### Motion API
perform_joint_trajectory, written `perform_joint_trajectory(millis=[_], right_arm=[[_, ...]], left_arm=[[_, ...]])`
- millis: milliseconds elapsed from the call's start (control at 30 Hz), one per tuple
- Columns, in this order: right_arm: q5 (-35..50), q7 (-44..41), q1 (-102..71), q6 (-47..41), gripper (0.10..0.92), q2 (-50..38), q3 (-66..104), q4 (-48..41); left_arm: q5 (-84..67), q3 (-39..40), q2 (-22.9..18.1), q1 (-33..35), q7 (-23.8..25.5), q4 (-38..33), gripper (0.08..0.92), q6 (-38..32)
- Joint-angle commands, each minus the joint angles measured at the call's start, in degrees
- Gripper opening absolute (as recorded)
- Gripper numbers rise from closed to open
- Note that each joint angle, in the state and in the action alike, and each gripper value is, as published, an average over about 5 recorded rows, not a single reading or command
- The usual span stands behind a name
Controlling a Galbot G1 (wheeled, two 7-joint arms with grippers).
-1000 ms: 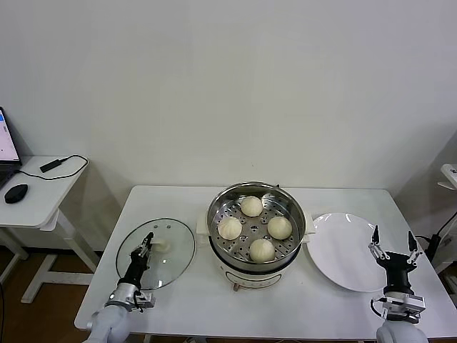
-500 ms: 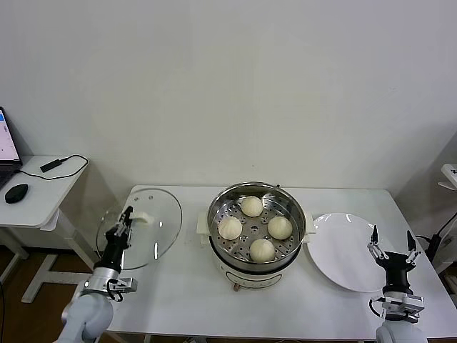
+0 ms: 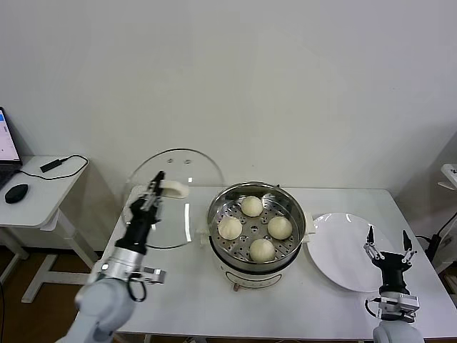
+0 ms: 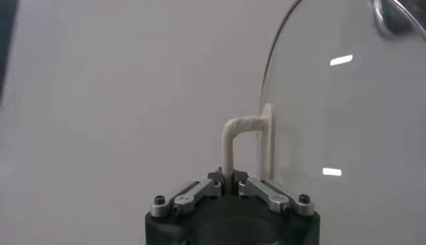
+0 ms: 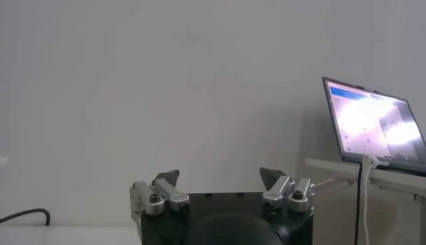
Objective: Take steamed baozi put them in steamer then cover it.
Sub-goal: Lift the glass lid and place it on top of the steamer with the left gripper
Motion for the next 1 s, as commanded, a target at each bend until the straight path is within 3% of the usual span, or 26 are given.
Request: perform_joint_trajectory(millis=[33,433,1000], right_arm=[[-0.7,0.0,0.8,-0.2,0.823,0.4,-0.1,-1.1],[-0.9,-0.2,2.0,0.6,0.823,1.1,-0.4,-4.0],[-1.4,-0.2,3.3,0.3,0.823,1.3,-1.0,-5.0]], left_arm=[[10.0,25.3,-8.2,-10.3,10.8,-2.2,0.190,16.5],[19.3,33.2,-13.4,-17.0,19.7,8.9,0.190,20.9],[22.8,32.8,-17.8,-17.8,20.7,17.0,0.190,20.7]])
